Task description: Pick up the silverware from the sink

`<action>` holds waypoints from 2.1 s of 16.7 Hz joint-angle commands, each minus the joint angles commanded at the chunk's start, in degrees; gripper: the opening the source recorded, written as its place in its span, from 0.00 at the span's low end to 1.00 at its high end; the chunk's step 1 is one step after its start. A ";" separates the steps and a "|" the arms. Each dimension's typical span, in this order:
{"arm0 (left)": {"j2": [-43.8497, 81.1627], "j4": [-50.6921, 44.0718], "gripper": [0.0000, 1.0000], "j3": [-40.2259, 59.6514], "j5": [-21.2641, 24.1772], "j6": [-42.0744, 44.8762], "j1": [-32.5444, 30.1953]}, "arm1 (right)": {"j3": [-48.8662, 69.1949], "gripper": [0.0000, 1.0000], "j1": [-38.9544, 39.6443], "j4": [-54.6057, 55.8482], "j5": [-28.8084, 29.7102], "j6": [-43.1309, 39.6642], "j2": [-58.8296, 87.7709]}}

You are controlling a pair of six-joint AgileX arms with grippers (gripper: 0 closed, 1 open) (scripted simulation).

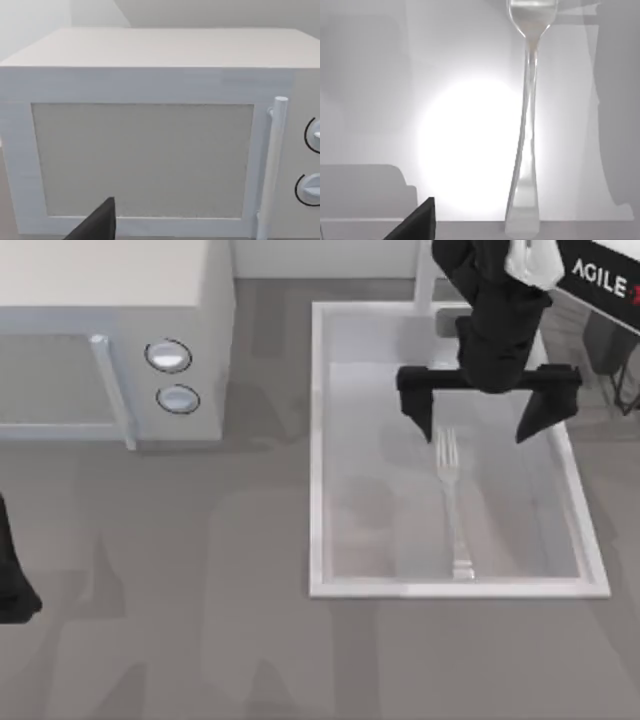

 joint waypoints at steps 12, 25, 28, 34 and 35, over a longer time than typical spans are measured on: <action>0.00 0.00 1.00 0.00 0.00 0.00 0.00 | -13.30 1.00 0.38 23.99 0.16 0.20 10.57; 0.00 0.00 1.00 0.00 0.00 0.00 0.00 | -13.30 0.25 0.38 23.99 0.16 0.20 10.57; 0.00 0.00 1.00 0.00 0.00 0.00 0.00 | -13.30 0.02 0.38 23.99 0.16 0.20 10.57; 0.00 0.00 1.00 0.00 0.00 0.00 0.00 | -13.30 0.00 0.38 23.99 0.16 0.20 10.57; 0.00 0.00 1.00 0.00 0.00 0.00 0.00 | -13.30 0.00 0.38 23.99 0.16 0.20 10.57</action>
